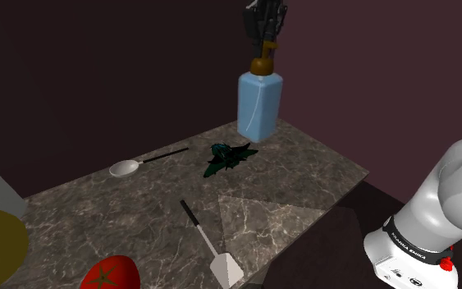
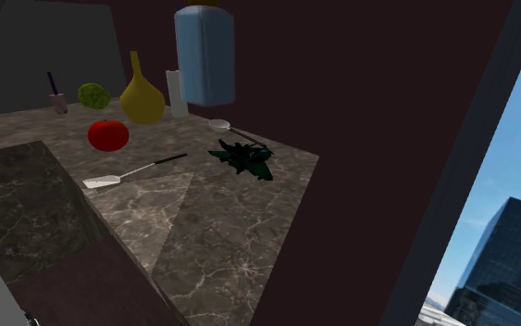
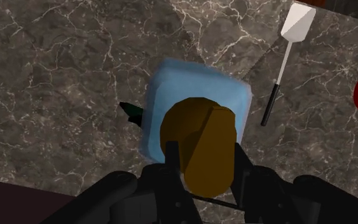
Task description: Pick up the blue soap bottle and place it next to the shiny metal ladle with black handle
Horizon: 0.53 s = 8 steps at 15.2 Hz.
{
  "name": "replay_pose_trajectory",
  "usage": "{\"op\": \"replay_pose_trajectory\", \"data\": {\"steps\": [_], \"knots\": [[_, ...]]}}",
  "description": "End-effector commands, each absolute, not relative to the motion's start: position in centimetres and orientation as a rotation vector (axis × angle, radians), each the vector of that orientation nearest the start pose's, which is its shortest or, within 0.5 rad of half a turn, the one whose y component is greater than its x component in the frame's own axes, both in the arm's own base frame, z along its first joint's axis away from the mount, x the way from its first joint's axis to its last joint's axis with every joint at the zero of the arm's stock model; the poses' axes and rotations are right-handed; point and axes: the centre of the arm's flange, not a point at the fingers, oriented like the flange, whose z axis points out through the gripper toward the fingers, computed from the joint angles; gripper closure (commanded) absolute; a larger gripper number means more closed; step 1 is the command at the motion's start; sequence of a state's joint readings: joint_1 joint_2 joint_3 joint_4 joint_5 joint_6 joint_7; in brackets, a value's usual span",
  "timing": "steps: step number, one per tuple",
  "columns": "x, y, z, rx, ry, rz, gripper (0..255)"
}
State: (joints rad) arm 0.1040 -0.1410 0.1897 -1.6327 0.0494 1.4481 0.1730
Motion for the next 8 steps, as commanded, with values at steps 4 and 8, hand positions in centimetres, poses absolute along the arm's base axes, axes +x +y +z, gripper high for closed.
{"op": "replay_pose_trajectory", "data": {"steps": [4,8], "knots": [[50.4,21.0,63.3,-3.122,-0.191,0.077,255],[52.9,25.2,61.3,-3.122,-0.191,0.077,255]]}}
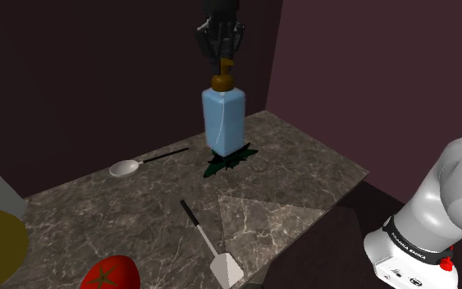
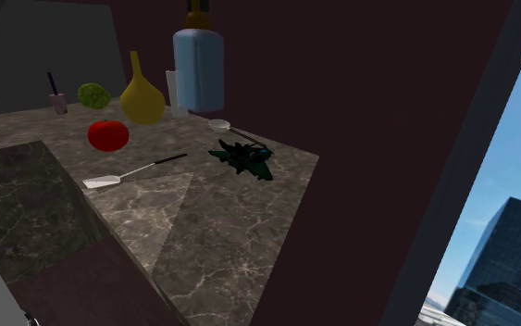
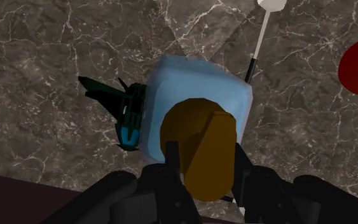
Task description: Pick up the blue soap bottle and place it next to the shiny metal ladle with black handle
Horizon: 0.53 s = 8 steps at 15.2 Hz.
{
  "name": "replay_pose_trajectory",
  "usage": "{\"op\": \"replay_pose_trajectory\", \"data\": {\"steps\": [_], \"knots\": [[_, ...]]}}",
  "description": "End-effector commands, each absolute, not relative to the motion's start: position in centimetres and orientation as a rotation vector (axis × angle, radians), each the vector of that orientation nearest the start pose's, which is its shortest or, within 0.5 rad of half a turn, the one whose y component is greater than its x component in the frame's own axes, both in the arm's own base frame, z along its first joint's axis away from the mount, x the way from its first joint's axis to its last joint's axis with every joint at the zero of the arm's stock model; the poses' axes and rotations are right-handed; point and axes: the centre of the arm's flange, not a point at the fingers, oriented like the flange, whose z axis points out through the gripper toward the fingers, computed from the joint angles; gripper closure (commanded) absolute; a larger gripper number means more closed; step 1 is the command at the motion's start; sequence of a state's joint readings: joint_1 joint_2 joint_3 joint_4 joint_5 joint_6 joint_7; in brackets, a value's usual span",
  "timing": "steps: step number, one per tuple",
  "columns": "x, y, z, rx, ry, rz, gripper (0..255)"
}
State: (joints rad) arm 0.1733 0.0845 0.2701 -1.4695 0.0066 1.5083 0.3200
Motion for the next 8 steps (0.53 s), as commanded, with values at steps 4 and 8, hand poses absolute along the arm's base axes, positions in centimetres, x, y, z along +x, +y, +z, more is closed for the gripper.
{"op": "replay_pose_trajectory", "data": {"steps": [4,8], "knots": [[55.4,29.4,59.3,-3.122,-0.191,0.077,255],[57.9,33.6,57.3,-3.122,-0.191,0.077,255]]}}
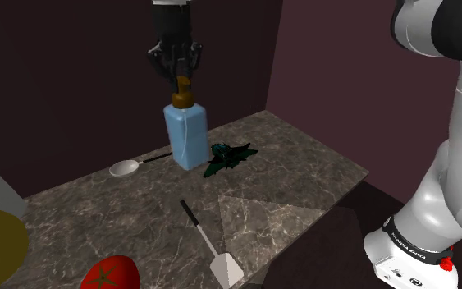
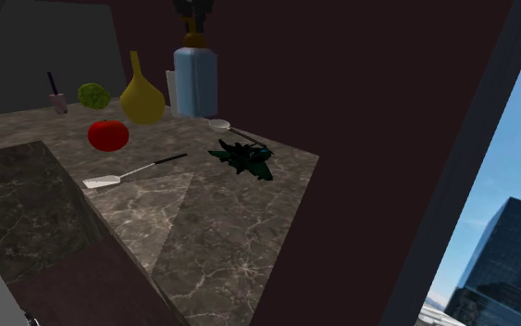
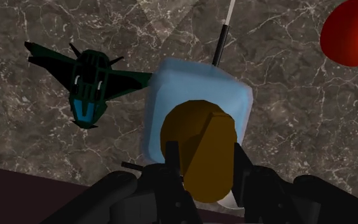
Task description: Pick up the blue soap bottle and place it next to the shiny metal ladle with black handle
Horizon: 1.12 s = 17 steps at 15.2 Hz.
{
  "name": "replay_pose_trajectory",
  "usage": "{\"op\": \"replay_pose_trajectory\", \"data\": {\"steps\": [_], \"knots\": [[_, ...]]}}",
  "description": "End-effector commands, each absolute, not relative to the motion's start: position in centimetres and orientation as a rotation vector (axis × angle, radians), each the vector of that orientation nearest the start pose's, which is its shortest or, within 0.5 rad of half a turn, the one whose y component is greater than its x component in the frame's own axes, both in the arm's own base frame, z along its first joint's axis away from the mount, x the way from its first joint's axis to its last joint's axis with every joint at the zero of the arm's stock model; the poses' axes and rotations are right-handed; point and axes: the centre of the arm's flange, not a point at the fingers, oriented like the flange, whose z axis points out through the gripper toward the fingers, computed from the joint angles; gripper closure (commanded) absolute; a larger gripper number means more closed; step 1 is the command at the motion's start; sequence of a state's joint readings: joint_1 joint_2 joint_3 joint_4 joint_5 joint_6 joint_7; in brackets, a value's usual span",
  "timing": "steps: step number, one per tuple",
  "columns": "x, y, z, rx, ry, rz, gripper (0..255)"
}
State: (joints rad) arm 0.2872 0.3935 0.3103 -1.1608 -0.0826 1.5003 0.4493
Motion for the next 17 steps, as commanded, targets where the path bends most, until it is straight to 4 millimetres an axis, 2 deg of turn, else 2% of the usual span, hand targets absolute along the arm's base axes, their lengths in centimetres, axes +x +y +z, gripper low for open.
{"op": "replay_pose_trajectory", "data": {"steps": [1,5,17], "knots": [[58.5,34.7,56.8,-3.122,-0.191,0.077,255],[61.0,38.9,54.8,-3.122,-0.191,0.077,255],[61.0,38.9,48.4,-3.122,-0.191,0.077,255]]}}
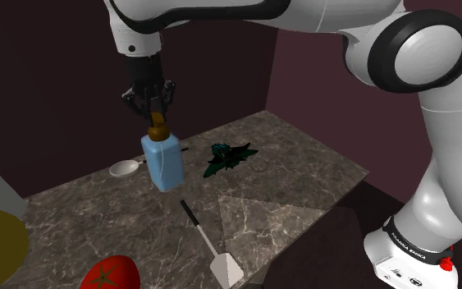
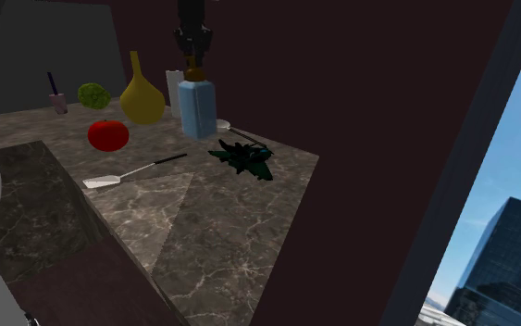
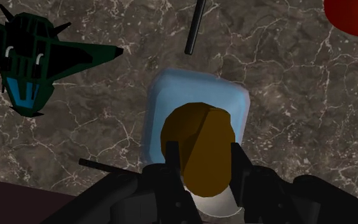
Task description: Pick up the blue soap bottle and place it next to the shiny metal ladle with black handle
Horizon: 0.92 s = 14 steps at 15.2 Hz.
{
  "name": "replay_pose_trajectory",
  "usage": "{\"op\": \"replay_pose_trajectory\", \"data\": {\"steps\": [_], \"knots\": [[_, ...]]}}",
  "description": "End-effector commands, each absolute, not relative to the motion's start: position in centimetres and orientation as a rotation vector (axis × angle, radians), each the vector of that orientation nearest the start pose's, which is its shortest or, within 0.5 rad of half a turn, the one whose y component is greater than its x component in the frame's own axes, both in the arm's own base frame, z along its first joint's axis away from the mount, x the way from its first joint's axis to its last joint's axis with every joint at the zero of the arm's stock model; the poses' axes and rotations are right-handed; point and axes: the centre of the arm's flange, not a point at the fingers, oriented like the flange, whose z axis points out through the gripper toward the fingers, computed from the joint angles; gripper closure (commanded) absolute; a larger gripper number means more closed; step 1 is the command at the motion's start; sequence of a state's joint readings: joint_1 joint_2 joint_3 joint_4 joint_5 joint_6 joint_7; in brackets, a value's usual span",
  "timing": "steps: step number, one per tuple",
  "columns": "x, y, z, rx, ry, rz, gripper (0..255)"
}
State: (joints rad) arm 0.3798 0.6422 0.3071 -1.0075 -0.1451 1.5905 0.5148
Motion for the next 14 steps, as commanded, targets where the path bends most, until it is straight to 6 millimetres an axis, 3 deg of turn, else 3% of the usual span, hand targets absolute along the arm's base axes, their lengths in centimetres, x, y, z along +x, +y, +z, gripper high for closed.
{"op": "replay_pose_trajectory", "data": {"steps": [1,7,14], "knots": [[61.0,38.9,47.9,-3.122,-0.191,0.077,255],[61.0,38.9,44.9,-3.122,-0.191,0.077,255],[61.0,38.9,44.9,-3.122,-0.191,0.077,255]]}}
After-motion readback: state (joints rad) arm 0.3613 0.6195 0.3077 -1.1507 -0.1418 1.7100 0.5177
